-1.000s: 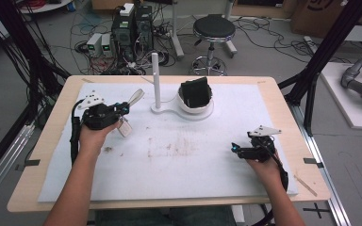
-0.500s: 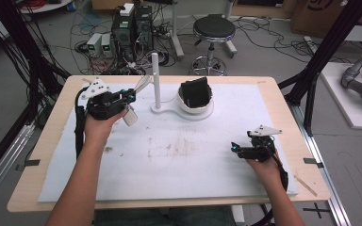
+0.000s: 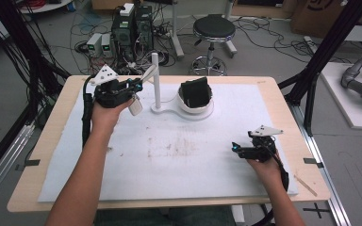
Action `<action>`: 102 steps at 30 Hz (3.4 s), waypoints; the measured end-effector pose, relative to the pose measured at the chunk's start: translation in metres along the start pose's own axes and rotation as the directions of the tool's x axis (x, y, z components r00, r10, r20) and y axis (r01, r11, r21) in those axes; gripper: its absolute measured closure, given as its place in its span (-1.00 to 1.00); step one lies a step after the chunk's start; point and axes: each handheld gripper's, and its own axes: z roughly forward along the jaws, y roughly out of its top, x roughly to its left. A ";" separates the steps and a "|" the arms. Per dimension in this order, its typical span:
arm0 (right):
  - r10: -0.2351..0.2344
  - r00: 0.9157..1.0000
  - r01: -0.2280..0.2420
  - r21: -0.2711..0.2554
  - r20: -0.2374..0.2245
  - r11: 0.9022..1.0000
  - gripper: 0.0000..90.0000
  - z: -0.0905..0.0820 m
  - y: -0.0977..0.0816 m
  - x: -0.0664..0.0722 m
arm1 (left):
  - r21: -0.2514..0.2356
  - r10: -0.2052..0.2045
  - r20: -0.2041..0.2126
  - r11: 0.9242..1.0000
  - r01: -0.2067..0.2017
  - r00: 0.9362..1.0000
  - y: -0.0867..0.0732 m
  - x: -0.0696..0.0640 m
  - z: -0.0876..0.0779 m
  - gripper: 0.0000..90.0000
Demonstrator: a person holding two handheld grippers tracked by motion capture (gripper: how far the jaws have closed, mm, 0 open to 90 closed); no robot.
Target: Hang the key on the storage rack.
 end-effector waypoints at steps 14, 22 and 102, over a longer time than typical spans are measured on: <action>0.009 1.000 -0.009 0.000 -0.004 1.000 -0.60 0.000 -0.002 -0.003 | 0.039 0.026 -0.021 0.999 -0.026 0.999 0.005 -0.002 0.019 0.81; 0.006 1.000 -0.006 -0.002 -0.003 1.000 -0.60 -0.001 -0.002 -0.003 | 0.083 0.042 -0.046 0.996 -0.038 0.998 0.000 0.001 0.028 0.80; -0.004 1.000 0.004 0.008 -0.008 1.000 -0.60 0.003 0.000 0.000 | 0.186 0.002 -0.083 0.983 0.013 0.997 -0.073 -0.005 -0.030 -0.11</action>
